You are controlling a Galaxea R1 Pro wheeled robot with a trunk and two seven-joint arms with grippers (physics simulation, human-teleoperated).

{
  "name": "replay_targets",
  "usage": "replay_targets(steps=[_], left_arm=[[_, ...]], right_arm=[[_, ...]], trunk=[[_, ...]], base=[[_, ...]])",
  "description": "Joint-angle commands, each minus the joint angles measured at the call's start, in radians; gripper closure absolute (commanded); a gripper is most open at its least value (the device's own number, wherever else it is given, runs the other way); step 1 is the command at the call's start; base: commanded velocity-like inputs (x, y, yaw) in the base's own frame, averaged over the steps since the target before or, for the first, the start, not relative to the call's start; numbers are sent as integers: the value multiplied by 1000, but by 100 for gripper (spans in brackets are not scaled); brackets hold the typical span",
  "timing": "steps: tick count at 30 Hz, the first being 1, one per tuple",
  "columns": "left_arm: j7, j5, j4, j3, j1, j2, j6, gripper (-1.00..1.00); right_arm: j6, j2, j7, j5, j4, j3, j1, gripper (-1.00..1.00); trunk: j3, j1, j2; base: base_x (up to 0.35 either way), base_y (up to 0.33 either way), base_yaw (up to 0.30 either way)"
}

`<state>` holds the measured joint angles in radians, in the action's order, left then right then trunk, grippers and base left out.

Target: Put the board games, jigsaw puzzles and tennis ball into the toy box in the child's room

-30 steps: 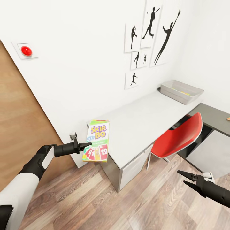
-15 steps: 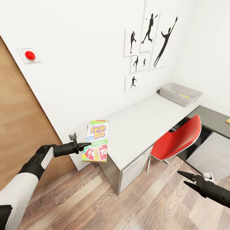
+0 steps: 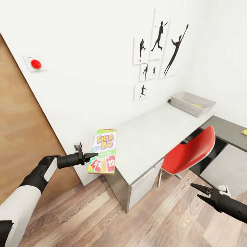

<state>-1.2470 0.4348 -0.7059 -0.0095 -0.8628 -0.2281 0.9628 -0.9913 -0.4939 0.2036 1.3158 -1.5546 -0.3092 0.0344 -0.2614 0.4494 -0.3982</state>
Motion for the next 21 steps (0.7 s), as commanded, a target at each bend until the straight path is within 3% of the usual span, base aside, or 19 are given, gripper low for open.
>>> replay_targets(steps=[1,21], left_arm=[[-2,2,0,-1,-1,0,7,100],[-2,2,-1,-1,-1,0,7,100]], right_arm=[[-4,0,10,-10,0,-1,1,-100],[-4,1,11,-10,2,-2,1,-100]], trunk=[[0,1,-2],[33,1,-2]], base=[[0,0,0],[0,0,0]])
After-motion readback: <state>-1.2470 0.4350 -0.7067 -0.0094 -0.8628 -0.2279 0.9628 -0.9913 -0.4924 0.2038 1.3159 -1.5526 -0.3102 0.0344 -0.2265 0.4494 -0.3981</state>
